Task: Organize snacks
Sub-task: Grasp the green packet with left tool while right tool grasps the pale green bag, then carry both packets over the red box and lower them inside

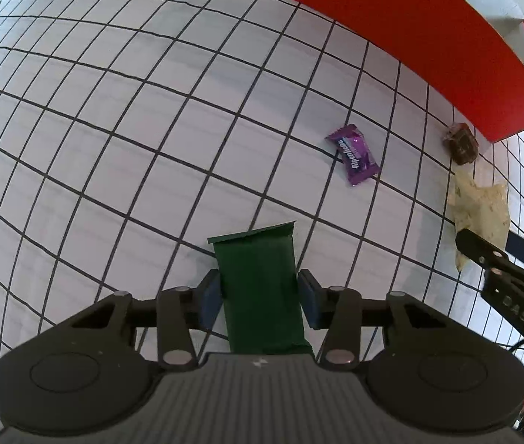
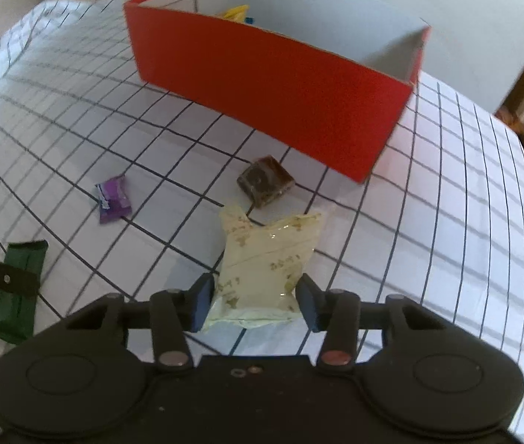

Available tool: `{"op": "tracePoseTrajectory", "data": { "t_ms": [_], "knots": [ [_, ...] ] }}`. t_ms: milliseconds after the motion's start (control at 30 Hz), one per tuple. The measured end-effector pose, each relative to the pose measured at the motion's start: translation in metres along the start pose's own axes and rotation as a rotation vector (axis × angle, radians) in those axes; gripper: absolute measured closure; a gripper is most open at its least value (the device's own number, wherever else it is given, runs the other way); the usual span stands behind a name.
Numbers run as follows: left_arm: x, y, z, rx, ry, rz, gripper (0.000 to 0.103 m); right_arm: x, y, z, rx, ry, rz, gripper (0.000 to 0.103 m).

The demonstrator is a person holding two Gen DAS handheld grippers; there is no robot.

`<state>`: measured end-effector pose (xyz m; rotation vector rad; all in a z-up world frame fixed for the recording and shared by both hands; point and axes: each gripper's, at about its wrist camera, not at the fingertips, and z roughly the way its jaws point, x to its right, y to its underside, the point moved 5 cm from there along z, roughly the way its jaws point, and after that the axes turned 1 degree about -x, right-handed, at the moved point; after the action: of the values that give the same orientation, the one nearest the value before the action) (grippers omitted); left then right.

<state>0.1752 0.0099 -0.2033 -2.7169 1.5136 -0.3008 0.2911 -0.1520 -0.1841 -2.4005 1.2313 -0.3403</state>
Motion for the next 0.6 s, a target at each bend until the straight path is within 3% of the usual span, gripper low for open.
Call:
{"op": "tracePoseTrajectory", "data": {
  "t_ms": [200,600],
  "knots": [
    [-0.008,0.002,-0.016,0.035,0.027,0.012,0.059,-0.003,0.003,-0.022,0.044,-0.058,0.102,0.059],
    [-0.001,-0.017,-0.071,0.183,0.093,0.061,0.059,-0.011,-0.023,-0.074,0.170,-0.086,0.128,0.060]
  ]
}}
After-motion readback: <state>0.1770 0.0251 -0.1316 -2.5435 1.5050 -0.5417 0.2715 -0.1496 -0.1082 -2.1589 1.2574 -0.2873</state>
